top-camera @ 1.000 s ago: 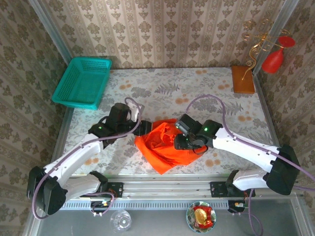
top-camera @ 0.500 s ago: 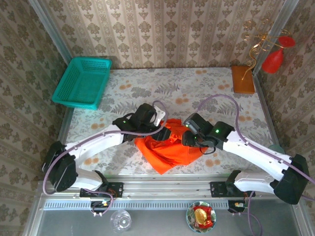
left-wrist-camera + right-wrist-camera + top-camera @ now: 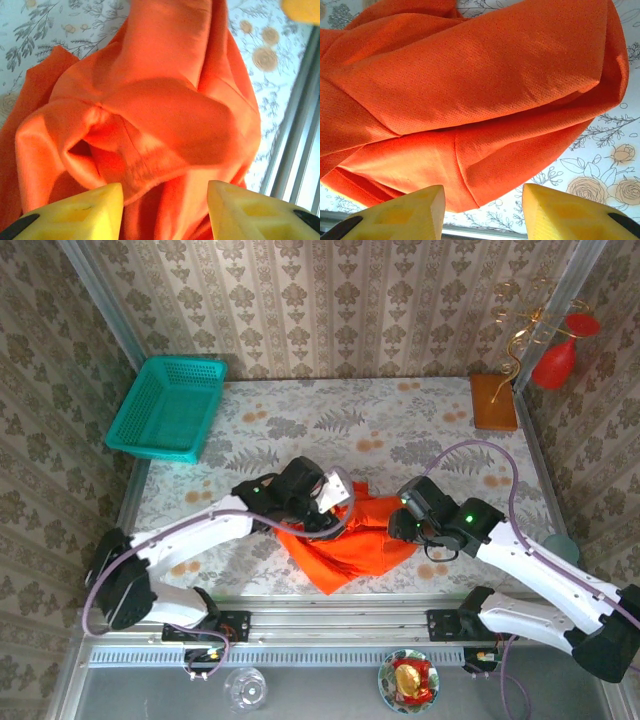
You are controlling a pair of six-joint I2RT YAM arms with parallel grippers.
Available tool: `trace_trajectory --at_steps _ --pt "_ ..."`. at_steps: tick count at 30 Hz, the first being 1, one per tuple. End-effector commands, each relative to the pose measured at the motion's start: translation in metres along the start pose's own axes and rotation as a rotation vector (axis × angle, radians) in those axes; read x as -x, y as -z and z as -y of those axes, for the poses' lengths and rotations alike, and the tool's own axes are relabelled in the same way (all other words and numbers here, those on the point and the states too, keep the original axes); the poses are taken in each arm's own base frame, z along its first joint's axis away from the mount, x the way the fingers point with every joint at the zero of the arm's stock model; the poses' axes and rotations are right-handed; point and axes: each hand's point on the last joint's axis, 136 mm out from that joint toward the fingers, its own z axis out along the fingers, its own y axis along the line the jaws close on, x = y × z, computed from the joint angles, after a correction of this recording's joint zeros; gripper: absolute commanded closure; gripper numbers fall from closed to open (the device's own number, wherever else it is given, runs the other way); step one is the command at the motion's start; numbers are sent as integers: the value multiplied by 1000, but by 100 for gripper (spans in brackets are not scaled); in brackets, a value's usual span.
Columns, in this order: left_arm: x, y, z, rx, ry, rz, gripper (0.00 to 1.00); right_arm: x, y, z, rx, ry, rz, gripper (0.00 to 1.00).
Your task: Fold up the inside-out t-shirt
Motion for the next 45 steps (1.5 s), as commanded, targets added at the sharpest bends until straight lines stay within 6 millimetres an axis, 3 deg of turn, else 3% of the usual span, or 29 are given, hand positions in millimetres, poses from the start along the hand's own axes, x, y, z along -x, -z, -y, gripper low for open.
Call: trace_trajectory --at_steps 1,7,13,18,21,26,29,33,37,42,43,45 --pt "-2 4 8 9 -212 64 52 -4 0 14 -51 -19 -2 54" --pt "0 -5 -2 72 -293 82 52 -2 4 15 -47 -23 6 54" --pt "4 -27 -6 78 -362 42 56 -3 6 20 -56 -25 6 54" --pt "13 -37 -24 156 -355 15 74 -12 -1 24 -63 -25 -23 54" --pt "23 -33 -31 188 -333 36 87 -22 -14 25 -68 -15 -68 54" --pt "46 -12 -34 173 -259 126 100 -41 -42 27 -74 -20 -137 51" --pt "56 7 -38 165 -206 186 100 -43 -55 22 -41 -22 -152 35" --pt "67 42 -44 167 -122 276 100 -29 -68 28 -16 -119 -116 20" --pt "74 77 -42 168 -87 357 100 -7 -77 41 -4 -204 -52 12" --pt "81 111 -34 165 -71 426 100 15 -99 44 57 -259 -66 19" --pt "81 116 -33 168 -68 437 100 17 -101 44 56 -257 -74 23" --pt "83 128 -32 180 -55 463 100 22 -104 41 67 -243 -88 44"
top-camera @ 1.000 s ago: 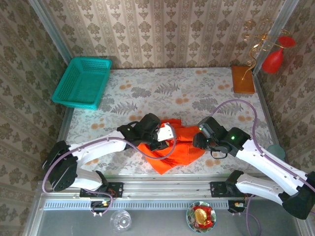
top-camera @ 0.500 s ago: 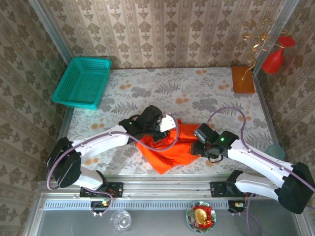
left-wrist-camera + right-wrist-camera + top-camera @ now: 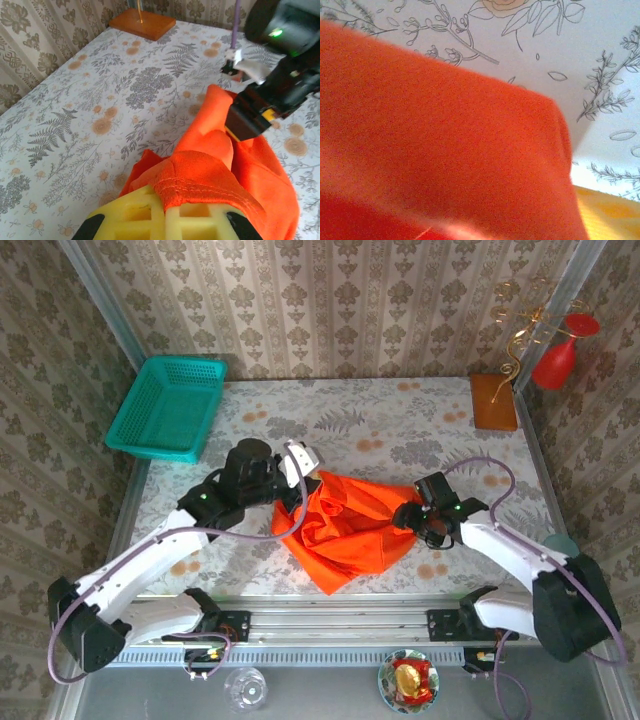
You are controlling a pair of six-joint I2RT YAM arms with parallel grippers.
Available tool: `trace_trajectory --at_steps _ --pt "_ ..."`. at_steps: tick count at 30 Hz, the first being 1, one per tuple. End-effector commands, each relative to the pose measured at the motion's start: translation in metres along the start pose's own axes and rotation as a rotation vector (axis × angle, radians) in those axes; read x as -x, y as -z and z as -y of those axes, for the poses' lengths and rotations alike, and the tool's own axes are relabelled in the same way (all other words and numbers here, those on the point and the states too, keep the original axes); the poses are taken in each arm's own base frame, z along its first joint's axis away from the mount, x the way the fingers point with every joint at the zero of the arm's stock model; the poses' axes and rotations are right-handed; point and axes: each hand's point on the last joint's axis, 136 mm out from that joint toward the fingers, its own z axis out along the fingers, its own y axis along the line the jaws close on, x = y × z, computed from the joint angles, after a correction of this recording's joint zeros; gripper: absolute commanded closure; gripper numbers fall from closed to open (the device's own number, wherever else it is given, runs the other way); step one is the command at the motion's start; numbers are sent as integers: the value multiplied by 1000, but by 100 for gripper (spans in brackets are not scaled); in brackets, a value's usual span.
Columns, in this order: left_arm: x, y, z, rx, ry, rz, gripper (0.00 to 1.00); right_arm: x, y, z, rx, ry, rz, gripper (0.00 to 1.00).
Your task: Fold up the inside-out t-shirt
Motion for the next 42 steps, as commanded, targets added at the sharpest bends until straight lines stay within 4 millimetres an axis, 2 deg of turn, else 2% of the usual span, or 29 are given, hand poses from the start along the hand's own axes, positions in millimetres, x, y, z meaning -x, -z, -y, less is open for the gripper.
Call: trace_trajectory --at_steps 1,3,5,6,7,11,15,18,20,22,25,27,28,29,32,34,37,40,42 --pt "21 24 -1 4 46 58 100 11 0 -23 82 44 -13 56" --pt "30 38 -7 38 54 88 100 19 8 -28 78 62 0 83" --pt "39 51 -15 83 58 109 100 33 25 -33 69 90 42 97" --pt "44 59 -19 107 59 119 100 42 39 -36 59 110 72 100" --pt "49 66 -25 130 62 130 100 51 54 -39 50 126 102 100" --pt "72 102 -44 232 67 177 100 91 137 -60 65 210 269 100" --pt "87 143 -69 394 97 213 100 108 214 -82 114 293 385 100" --pt "90 180 -86 538 146 248 100 105 245 -83 116 327 414 100" --pt "86 201 -95 628 190 278 100 101 255 -81 113 339 415 100" --pt "79 213 -99 670 228 301 100 96 258 -78 112 342 405 100" --pt "60 205 -104 656 299 270 100 89 247 -77 126 345 370 100" --pt "41 181 -105 583 364 214 100 85 225 -77 129 344 314 100" --pt "32 167 -104 537 399 188 100 83 212 -76 125 340 278 96" --pt "20 150 -103 478 444 155 100 81 195 -74 109 331 234 89" --pt "-12 104 -101 334 570 88 100 79 149 -51 -35 276 127 70" --pt "-31 81 -101 279 641 62 100 73 133 -46 -80 268 97 64" --pt "-50 61 -101 243 705 43 100 60 126 -60 -37 269 114 60" --pt "-57 57 -102 245 722 43 100 35 114 -90 97 258 87 58" --pt "-58 57 -102 248 720 42 100 10 99 -116 208 249 13 56"
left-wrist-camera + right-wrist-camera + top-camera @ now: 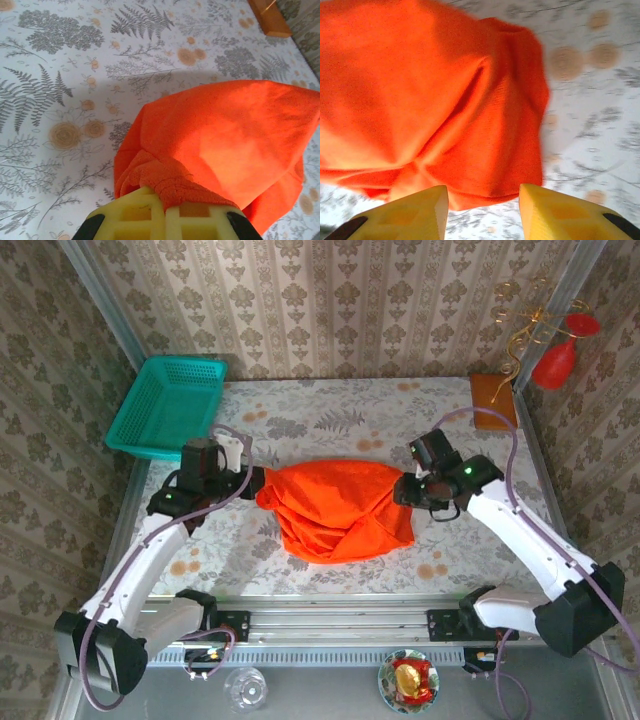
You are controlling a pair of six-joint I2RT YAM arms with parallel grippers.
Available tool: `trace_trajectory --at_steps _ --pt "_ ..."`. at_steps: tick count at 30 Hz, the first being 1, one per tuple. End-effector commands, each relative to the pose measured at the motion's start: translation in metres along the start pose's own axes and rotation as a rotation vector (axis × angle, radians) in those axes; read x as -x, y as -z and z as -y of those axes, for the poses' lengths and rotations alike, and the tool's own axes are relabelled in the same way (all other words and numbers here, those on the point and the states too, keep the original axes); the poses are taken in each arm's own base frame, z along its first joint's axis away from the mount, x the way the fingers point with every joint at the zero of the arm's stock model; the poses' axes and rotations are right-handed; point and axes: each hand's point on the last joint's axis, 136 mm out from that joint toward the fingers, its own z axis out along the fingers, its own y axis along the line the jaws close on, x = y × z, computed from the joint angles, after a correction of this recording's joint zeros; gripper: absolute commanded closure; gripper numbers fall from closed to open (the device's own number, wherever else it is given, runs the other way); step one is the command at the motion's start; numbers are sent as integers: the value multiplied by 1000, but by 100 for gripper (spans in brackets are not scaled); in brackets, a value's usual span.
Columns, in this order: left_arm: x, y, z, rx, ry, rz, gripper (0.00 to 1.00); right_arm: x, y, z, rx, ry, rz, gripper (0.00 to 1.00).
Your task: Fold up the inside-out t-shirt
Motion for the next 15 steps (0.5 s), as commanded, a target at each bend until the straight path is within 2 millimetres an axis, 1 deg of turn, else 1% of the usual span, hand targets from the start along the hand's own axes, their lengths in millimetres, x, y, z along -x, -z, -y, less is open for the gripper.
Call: trace_trajectory --at_steps 1,3,6,7,9,10,12,15 --pt "31 15 20 -76 -14 119 100 -11 -13 -55 216 -71 -20 56" --pt "31 17 21 -71 -21 117 100 -24 -25 -84 278 -52 -53 53" --pt "35 22 22 -65 -23 132 100 -36 -42 -123 358 -23 -78 46" --pt "37 24 23 -68 -22 142 100 -41 -49 -133 378 -22 -97 43" --pt "43 28 27 -79 -24 160 100 -50 -68 -146 375 -26 -135 36" --pt "45 31 29 -85 -26 168 100 -53 -75 -148 357 -33 -144 31" --pt "48 35 32 -88 -29 175 100 -55 -88 -145 306 -65 -145 20" --pt "51 40 35 -92 -30 188 100 -54 -100 -139 284 -147 -118 9"
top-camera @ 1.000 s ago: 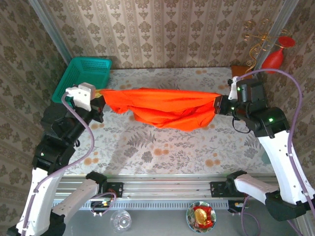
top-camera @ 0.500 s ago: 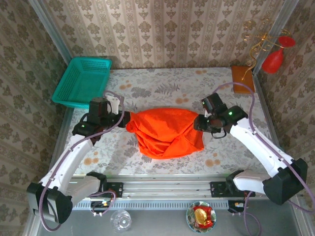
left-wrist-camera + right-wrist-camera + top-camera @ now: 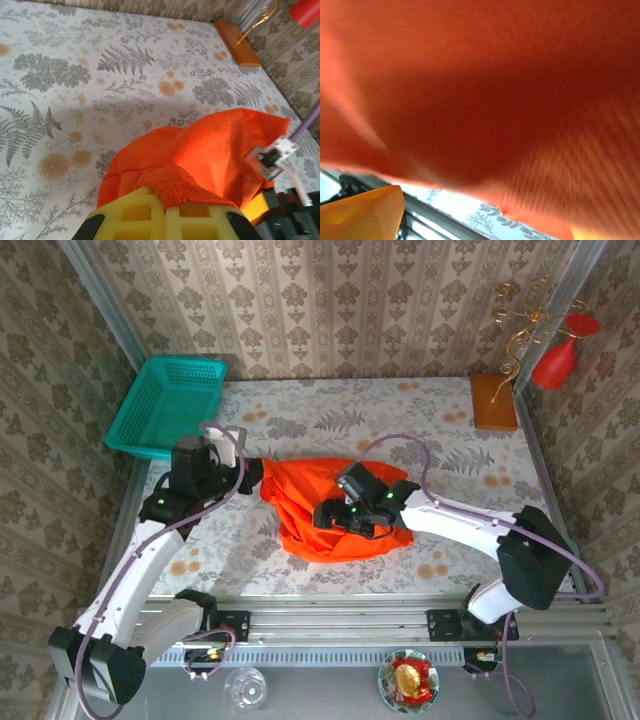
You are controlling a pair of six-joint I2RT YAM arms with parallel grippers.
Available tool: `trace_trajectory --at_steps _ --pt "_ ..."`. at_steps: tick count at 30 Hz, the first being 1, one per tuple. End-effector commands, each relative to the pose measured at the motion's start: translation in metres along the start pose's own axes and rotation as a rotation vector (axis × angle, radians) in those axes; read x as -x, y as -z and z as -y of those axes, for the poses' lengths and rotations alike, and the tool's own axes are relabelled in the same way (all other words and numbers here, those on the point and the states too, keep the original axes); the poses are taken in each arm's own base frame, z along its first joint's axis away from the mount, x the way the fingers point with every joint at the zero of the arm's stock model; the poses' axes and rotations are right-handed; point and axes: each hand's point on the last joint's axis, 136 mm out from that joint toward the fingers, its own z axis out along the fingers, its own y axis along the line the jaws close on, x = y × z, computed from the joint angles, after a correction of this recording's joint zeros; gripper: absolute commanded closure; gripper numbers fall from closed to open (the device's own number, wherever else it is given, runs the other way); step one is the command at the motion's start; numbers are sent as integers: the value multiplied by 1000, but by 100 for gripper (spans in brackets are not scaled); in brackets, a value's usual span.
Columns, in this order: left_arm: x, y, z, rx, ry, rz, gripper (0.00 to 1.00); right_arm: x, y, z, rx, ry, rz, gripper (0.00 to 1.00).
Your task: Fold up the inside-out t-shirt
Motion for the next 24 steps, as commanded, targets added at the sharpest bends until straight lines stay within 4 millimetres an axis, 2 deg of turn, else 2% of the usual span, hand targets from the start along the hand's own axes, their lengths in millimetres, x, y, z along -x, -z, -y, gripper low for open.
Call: trace_trajectory --at_steps 1,2,7,10,14,19,23,24 --pt "25 15 15 -38 -6 74 100 16 -2 -5 42 -127 93 5" --pt "25 16 16 -41 -7 78 100 17 -4 -4 53 -150 106 1" --pt "26 20 19 -52 -1 84 100 37 -5 -11 158 -182 245 0" --pt "26 21 20 -52 0 90 100 53 0 -29 292 -177 333 0" --pt "26 22 20 -51 3 95 100 66 18 -56 422 -115 414 0" --pt "28 25 22 -59 -3 115 100 76 42 -73 508 -71 492 2" --pt "29 26 21 -51 -6 126 100 78 67 -85 571 -41 533 8" --pt "29 26 20 -46 -7 127 100 78 81 -90 597 -26 555 10"
